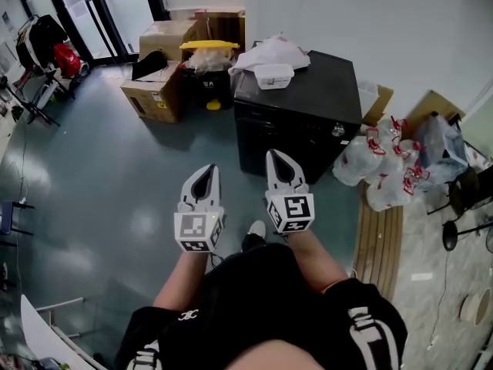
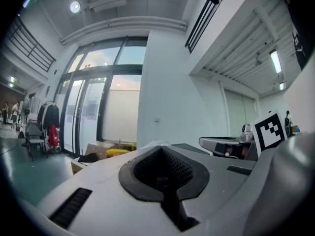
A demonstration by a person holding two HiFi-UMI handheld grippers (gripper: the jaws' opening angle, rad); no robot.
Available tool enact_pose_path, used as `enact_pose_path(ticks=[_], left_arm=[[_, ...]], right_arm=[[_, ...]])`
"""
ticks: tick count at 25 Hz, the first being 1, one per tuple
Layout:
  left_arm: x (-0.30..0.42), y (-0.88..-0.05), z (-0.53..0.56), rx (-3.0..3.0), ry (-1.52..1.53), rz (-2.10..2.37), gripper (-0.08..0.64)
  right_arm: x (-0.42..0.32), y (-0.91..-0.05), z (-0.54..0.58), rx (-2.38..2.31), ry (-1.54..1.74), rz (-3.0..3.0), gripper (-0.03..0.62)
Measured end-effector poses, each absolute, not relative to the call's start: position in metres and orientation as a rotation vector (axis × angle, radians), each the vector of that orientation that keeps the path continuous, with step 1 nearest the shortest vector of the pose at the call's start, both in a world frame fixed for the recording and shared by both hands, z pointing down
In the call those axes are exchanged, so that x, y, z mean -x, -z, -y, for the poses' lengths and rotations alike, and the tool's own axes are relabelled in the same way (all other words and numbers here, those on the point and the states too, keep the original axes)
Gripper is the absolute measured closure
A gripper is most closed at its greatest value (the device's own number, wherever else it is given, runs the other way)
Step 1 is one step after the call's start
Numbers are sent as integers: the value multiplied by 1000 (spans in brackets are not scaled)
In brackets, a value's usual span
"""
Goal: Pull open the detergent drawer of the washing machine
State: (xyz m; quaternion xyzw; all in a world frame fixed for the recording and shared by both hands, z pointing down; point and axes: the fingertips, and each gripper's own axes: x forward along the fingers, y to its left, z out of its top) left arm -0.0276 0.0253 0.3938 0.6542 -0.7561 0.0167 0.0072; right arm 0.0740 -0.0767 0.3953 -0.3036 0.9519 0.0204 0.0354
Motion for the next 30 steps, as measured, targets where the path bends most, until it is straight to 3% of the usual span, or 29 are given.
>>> enact_pose_path(ticks=[17, 30], left_arm=[[96, -411, 162, -2116, -123, 2215, 558], [107, -416, 232, -2249, -155, 2052, 558]], right_arm=[[-13, -421, 260, 1096, 120, -2876, 591], [-17, -430, 309, 1295, 92, -2836, 591]])
